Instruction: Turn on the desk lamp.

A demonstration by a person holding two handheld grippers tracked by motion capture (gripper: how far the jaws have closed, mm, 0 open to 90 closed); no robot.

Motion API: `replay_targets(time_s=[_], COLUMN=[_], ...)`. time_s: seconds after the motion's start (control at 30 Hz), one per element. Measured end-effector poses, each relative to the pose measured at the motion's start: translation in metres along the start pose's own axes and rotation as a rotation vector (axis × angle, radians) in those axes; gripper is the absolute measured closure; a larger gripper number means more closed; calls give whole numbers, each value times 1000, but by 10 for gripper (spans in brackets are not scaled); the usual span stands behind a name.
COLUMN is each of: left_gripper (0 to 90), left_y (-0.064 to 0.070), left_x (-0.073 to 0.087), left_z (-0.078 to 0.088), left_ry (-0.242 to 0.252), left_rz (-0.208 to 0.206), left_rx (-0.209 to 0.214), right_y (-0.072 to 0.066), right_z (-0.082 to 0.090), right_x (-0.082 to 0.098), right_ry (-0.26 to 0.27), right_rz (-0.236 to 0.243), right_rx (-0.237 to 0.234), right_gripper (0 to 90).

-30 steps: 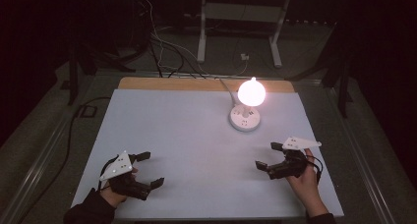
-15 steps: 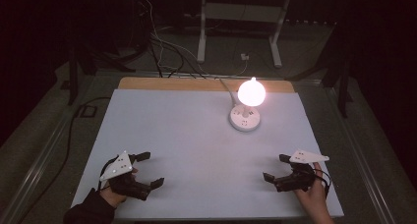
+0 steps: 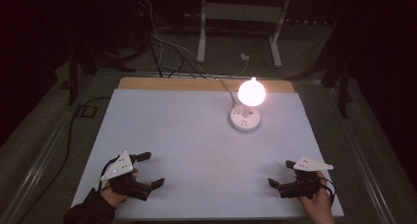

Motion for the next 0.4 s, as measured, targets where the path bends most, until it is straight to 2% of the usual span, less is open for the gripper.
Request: replay_targets(time_s=[0.13, 0.4], left_gripper=[3, 3], left_y=[0, 0], left_x=[-1, 0], left_z=[1, 0], left_ry=[10, -2], left_rz=[-3, -5], left_rx=[-6, -8], right_y=[1, 1], right_z=[-3, -2], right_x=[1, 0], right_ry=[-22, -8], right_rz=[16, 21], right_rx=[23, 19], right_gripper=[0, 0])
Point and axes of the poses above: each handheld gripper's, and its own axes: z roughly backward along the jaws, x roughly out of its underside, y roughly to its right, the point moved 1 cm from there along -z, roughly forward along the jaws, and after that the axes turned 10 degrees about -x, right-handed, at the moved point
